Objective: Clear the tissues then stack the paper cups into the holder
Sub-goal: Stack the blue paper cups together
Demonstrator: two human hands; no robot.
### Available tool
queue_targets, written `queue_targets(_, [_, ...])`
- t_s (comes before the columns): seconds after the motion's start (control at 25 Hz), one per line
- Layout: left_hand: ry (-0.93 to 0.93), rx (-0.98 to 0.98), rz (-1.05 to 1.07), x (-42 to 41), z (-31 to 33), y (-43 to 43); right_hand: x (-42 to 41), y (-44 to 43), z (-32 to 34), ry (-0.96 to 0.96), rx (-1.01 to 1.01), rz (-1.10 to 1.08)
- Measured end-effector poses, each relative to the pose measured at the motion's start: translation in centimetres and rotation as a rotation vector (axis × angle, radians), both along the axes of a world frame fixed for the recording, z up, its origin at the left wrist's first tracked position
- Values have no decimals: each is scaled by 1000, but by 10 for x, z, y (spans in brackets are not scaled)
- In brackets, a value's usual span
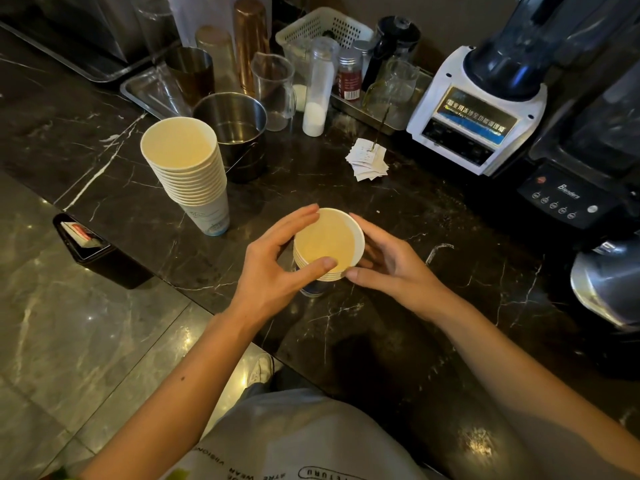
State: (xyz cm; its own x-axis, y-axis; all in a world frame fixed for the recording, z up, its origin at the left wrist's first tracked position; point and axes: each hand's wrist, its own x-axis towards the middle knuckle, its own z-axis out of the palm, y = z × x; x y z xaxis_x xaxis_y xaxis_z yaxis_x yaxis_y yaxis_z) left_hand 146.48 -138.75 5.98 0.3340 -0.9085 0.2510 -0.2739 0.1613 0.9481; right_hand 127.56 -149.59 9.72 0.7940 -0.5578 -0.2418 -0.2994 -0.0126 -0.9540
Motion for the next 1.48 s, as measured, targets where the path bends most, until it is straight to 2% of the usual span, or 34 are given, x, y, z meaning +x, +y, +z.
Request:
queue_targets(0.44, [4, 93, -31, 2, 3, 6, 3, 10, -43, 37, 31, -54])
queue_targets(0.68, [68, 142, 10, -4, 1, 10, 22, 19, -71, 66, -25, -212])
queue_targets(0.76, [89, 155, 104, 2, -9, 22, 30, 23, -76, 77, -34, -260])
queue_targets(0.96, [116, 206, 530, 37, -29, 56, 41, 22, -80, 20, -29, -313])
queue_targets(1.08, [110, 239, 633, 61, -29, 57, 50, 22, -77, 23, -17, -343])
queue_targets(1.28, [121, 362, 620, 98, -33, 35, 64, 23, -74, 65, -50, -398])
queue_targets(1.48, [108, 325, 489, 127, -40, 18, 70, 29, -73, 85, -95, -504])
